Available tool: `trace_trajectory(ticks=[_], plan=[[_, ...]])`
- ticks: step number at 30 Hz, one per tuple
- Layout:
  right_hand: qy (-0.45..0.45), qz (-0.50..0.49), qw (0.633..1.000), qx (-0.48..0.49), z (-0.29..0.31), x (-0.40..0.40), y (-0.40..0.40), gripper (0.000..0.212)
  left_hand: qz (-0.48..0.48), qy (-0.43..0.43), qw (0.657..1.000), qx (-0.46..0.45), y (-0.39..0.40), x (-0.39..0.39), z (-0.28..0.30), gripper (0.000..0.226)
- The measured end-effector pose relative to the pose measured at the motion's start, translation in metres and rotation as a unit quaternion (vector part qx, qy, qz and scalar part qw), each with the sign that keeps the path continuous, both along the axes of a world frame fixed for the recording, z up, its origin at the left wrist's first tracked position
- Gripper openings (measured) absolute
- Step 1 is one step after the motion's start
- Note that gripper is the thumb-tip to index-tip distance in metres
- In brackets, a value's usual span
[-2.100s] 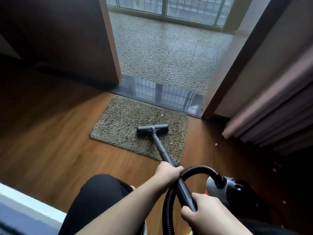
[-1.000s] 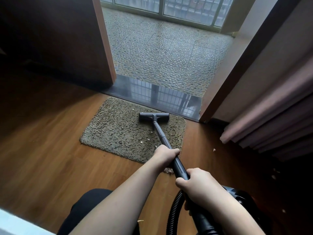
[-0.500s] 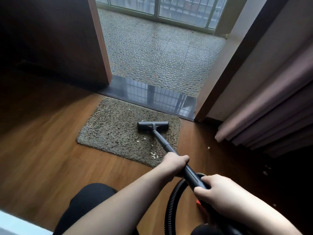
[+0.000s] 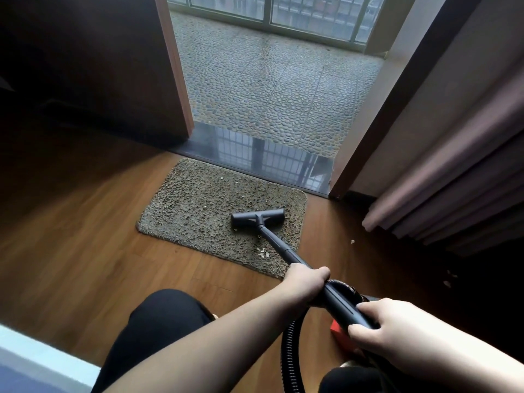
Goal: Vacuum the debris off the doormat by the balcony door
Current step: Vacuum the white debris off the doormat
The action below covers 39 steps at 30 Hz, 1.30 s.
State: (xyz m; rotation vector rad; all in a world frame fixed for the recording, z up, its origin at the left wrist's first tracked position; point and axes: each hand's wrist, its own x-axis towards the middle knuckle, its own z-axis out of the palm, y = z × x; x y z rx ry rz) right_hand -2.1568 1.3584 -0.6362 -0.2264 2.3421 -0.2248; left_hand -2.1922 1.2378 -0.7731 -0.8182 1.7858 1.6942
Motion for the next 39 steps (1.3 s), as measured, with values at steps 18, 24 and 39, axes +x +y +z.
trace_trajectory(ticks=[18, 24, 39], plan=[[-0.009, -0.003, 1.0, 0.021, 0.011, 0.003, -0.024, 0.021, 0.053, -0.001, 0.997, 0.048, -0.01, 0.005, 0.004, 0.012], [-0.024, -0.041, 0.999, 0.007, -0.002, -0.006, -0.029, 0.028, 0.062, -0.005, 0.998, 0.026, -0.015, -0.004, 0.001, 0.014], [-0.063, -0.111, 0.99, -0.064, -0.028, -0.02, -0.048, 0.021, 0.068, -0.006, 0.998, -0.014, -0.043, -0.037, -0.017, 0.014]])
